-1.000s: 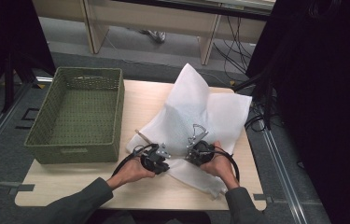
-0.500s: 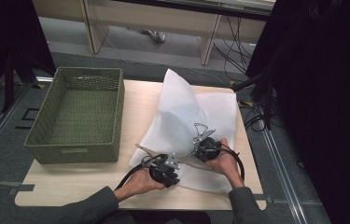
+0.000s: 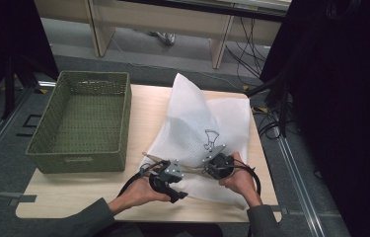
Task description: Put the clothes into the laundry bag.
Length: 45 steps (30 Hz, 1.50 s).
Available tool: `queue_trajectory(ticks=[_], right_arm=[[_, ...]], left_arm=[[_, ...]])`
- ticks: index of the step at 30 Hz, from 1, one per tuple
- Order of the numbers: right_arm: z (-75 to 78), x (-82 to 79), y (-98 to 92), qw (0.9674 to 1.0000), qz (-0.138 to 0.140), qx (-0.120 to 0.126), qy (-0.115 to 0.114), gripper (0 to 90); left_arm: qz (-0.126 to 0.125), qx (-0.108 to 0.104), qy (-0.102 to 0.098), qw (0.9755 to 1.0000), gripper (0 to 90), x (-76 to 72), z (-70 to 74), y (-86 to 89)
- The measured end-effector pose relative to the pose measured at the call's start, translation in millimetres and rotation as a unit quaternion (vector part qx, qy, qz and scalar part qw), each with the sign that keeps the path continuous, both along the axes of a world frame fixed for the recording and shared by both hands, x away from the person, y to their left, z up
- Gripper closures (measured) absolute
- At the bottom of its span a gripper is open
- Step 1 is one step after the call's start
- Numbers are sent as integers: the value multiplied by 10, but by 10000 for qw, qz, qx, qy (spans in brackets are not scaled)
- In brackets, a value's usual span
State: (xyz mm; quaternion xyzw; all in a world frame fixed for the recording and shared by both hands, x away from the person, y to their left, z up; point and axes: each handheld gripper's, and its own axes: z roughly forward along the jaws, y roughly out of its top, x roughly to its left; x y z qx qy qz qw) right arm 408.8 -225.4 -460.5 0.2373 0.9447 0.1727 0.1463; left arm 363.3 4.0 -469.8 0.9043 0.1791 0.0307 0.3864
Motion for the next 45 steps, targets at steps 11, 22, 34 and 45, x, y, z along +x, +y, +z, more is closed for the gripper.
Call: queue_trajectory(ticks=[11, 22, 34, 45], right_arm=[[48, -88, 25, 9994, -192, 120, -269, 732], [-69, 13, 172, 9989, 156, -379, -239, 893], [-156, -87, 43, 9977, 194, -641, 61, 900], [-65, -112, -58, 9997, 52, -241, -46, 763]], left_arm=[[182, 50, -66, 9998, 359, -143, 96, 385], [218, 78, 12, 9997, 340, -164, 82, 514], [417, 124, 7, 9991, 330, -159, 58, 638], [328, 264, -126, 9990, 308, -145, 95, 694]])
